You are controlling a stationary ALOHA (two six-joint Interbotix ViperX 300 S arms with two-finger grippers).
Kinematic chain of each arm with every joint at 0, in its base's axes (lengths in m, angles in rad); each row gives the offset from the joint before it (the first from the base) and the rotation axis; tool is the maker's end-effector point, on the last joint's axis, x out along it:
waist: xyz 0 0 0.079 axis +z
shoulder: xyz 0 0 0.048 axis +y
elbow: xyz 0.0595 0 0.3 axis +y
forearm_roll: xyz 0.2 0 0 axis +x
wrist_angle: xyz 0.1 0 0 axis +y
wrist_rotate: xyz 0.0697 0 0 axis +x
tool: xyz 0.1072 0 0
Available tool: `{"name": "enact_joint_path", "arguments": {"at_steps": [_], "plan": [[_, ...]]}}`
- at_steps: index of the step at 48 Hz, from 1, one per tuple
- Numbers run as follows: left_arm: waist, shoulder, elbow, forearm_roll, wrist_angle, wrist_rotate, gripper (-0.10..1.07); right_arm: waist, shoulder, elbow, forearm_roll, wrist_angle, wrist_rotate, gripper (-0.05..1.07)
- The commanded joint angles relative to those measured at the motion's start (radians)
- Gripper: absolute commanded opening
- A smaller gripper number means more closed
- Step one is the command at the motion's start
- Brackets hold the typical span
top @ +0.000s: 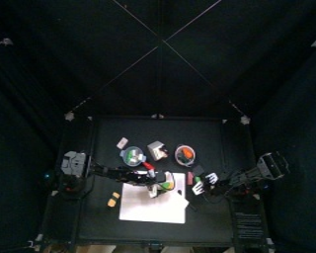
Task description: Remove corn husk
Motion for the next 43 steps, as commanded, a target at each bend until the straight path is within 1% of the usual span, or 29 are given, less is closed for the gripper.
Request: {"name": "enact_joint_path", "arguments": {"at_steps": [1, 10, 17, 35, 43], "plan": [[0.011, -0.028, -0.040, -0.031, -0.006, 0.002, 0.98, -0.002, -0.009, -0.012, -0.002, 0.000, 0.000, 1.00], [0.031, -0.014, -0.063, -0.098, -0.003, 0.000, 0.97, 0.000, -0.009, -0.014, -0.003, 0.000, 0.000, 1.00], [0.037, 0.002, -0.064, -0.146, -0.003, 0.002, 0.97, -0.002, -0.009, -0.012, -0.003, 0.000, 0.000, 1.00], [0.028, 0.011, -0.069, -0.149, -0.003, 0.003, 0.98, -0.002, -0.005, -0.014, -0.003, 0.000, 0.000, 1.00], [0.035, 0.020, -0.067, -0.152, -0.003, 0.000, 0.98, -0.002, -0.003, -0.014, -0.003, 0.000, 0.002, 1.00]]}}
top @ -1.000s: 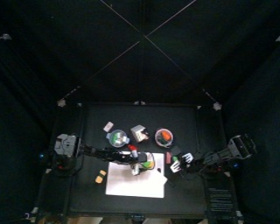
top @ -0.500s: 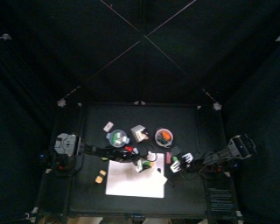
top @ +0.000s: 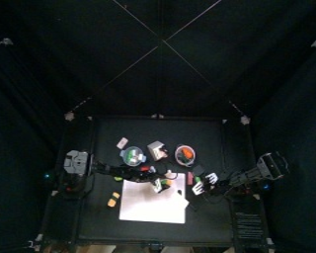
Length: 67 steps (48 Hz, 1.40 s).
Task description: Remove corn husk
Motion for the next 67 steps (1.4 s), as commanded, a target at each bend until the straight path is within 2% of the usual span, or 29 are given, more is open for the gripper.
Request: {"name": "enact_joint_path", "arguments": {"at_steps": [1, 55, 61, 67], "plan": [[0.006, -0.005, -0.025, -0.003, -0.003, 0.000, 0.98, -0.002, -0.008, -0.014, -0.003, 0.000, 0.002, 1.00], [0.021, -0.026, -0.021, -0.054, -0.003, 0.002, 0.96, 0.000, -0.003, -0.014, -0.003, -0.003, 0.002, 1.00], [0.015, -0.051, -0.008, -0.035, 0.055, 0.006, 0.96, 0.000, -0.003, -0.015, -0.002, -0.003, 0.002, 1.00], [0.014, -0.081, 0.012, 0.044, 0.150, 0.003, 0.97, 0.002, -0.005, -0.017, -0.003, -0.002, 0.002, 1.00]]}}
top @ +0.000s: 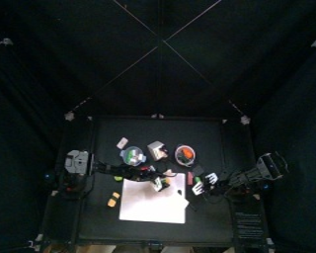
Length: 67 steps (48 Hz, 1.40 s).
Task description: Remove corn husk
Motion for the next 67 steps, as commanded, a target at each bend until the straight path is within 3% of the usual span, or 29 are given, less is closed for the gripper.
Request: {"name": "enact_joint_path", "arguments": {"at_steps": [1, 8, 28, 46, 67], "plan": [[-0.002, -0.052, 0.003, 0.066, 0.066, -0.002, 0.97, 0.002, -0.009, -0.015, -0.003, 0.002, 0.002, 1.00], [-0.005, -0.049, 0.006, 0.126, 0.103, -0.002, 0.97, -0.002, -0.002, -0.017, -0.015, 0.000, 0.003, 1.00], [-0.005, -0.025, 0.002, 0.186, 0.103, 0.003, 0.97, -0.005, 0.023, -0.018, -0.020, -0.021, 0.003, 1.00], [-0.049, -0.023, 0.003, 0.503, 0.095, -0.005, 0.96, 0.000, 0.028, -0.049, -0.026, -0.028, -0.002, 1.00], [-0.046, -0.018, 0.009, 0.497, 0.046, -0.005, 0.96, 0.002, 0.035, -0.049, -0.035, -0.029, 0.000, 1.00]]}}
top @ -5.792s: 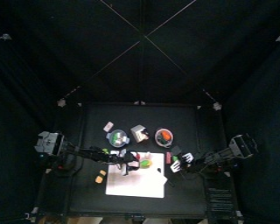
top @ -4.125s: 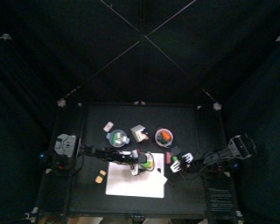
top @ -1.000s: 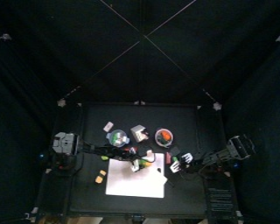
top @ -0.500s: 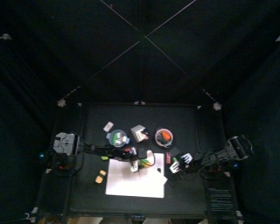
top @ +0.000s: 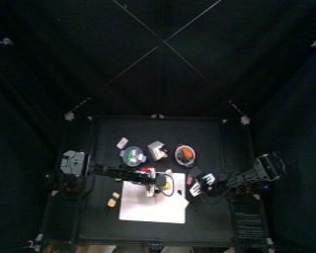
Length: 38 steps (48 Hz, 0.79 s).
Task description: Remove corn husk
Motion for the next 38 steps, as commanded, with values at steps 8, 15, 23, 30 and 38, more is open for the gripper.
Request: {"name": "enact_joint_path", "arguments": {"at_steps": [8, 15, 23, 30, 38], "plan": [[0.009, -0.005, -0.009, 0.000, -0.014, -0.002, 0.88, 0.002, 0.000, -0.015, -0.003, 0.000, 0.000, 1.00], [0.012, 0.002, -0.008, -0.006, -0.014, -0.002, 0.71, 0.002, 0.002, -0.015, -0.003, -0.002, 0.000, 1.00], [0.006, -0.008, -0.008, -0.003, -0.014, 0.002, 0.54, 0.003, 0.002, -0.020, -0.003, -0.006, 0.002, 1.00], [-0.012, -0.031, 0.009, 0.044, -0.014, 0.006, 0.51, 0.008, 0.000, -0.055, -0.029, -0.012, -0.005, 1.00], [-0.032, -0.055, 0.029, 0.129, -0.029, 0.003, 0.51, 0.089, -0.009, -0.130, -0.236, -0.040, -0.003, 1.00]]}}
